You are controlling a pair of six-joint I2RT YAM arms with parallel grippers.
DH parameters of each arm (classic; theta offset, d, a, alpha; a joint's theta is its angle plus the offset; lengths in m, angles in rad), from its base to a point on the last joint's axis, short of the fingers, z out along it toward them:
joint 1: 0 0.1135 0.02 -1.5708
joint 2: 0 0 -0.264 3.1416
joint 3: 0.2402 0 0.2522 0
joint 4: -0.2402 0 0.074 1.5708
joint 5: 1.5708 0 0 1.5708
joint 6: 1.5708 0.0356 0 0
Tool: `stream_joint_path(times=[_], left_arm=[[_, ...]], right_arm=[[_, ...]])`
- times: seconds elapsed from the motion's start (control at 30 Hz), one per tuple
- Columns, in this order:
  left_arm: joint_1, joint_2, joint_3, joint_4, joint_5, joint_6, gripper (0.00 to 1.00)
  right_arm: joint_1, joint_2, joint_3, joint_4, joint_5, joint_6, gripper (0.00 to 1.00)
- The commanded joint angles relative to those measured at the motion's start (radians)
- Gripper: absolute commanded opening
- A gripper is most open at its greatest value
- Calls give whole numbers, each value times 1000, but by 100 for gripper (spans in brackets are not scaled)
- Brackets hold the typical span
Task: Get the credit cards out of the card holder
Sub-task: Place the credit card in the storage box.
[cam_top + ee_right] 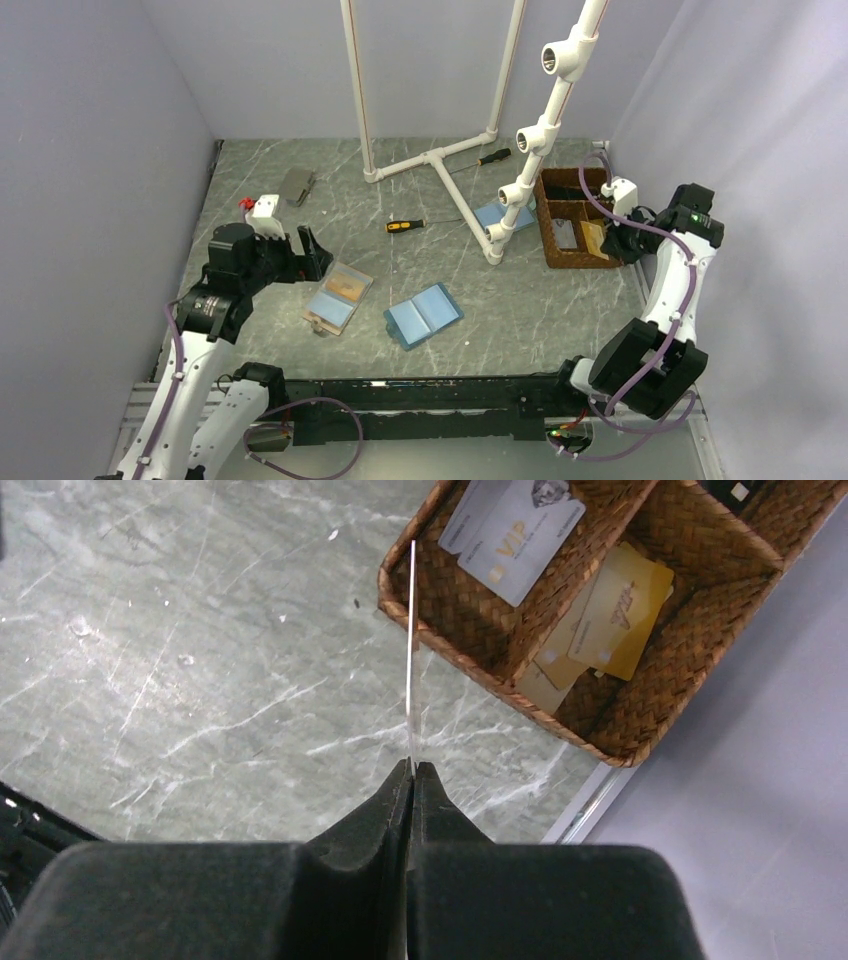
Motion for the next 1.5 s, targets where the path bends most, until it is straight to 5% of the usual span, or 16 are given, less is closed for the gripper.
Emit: stream_joint_path(times=[0.0,0.9,1.47], left_arm=[[9,8,-2,12,-12,28,99],[15,-27,-7,7,-19,28,100],[18,-29,-8,13,-9,28,99]], right_arm=[[-5,-1,52,73,-31,54,0],[-4,154,175,171,21,243,0],[60,388,303,214,243,389,0]])
